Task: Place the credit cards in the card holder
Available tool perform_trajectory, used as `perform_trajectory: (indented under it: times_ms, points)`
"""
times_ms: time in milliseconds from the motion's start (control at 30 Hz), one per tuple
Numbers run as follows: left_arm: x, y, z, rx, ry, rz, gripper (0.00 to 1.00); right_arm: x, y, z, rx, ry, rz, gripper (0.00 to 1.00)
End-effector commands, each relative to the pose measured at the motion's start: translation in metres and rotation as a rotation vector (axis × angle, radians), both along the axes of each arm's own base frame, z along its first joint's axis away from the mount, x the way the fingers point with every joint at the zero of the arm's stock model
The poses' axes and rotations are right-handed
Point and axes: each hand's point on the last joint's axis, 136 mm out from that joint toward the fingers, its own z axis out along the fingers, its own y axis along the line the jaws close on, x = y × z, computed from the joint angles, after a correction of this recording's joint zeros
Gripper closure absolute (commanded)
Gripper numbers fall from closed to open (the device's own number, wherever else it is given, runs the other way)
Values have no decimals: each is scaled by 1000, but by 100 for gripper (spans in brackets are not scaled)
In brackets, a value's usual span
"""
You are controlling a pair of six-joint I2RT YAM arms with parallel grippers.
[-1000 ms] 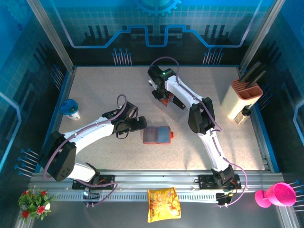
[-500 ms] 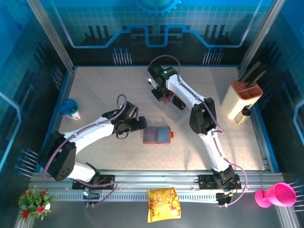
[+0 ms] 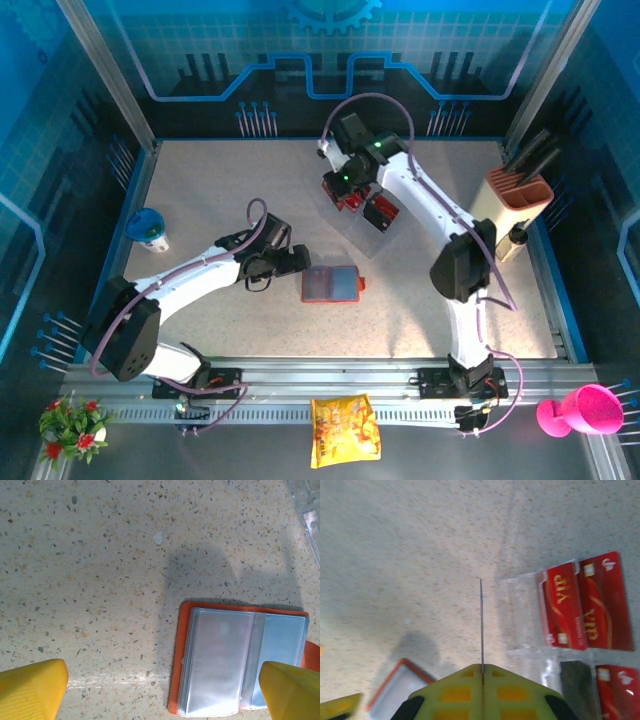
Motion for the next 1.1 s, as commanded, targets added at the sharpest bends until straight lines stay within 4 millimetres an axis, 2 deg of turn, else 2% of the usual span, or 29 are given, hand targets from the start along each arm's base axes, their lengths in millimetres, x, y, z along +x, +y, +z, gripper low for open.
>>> perform_trajectory:
  times_ms: [0,100,300,633,967,1067]
  points:
    - [-4,-5,-2,18,18,-51,1,-16,11,13,224,51,-66,100]
    - [-6,-8,-5,43,24,-78,1,-32,10,3,359,93,-125,100]
    - [-12,-12,-14,116,37,-143,1,-64,2,-37,534,181,-237,100]
    - [-23,-15,-31,193,68,-203,1,-101,-14,-88,641,243,-343,100]
    - [-26,-19,-35,222,71,-227,1,-118,-18,-118,712,232,-392,100]
    - [-26,-18,-37,233,76,-228,1,-118,-17,-119,750,214,-394,100]
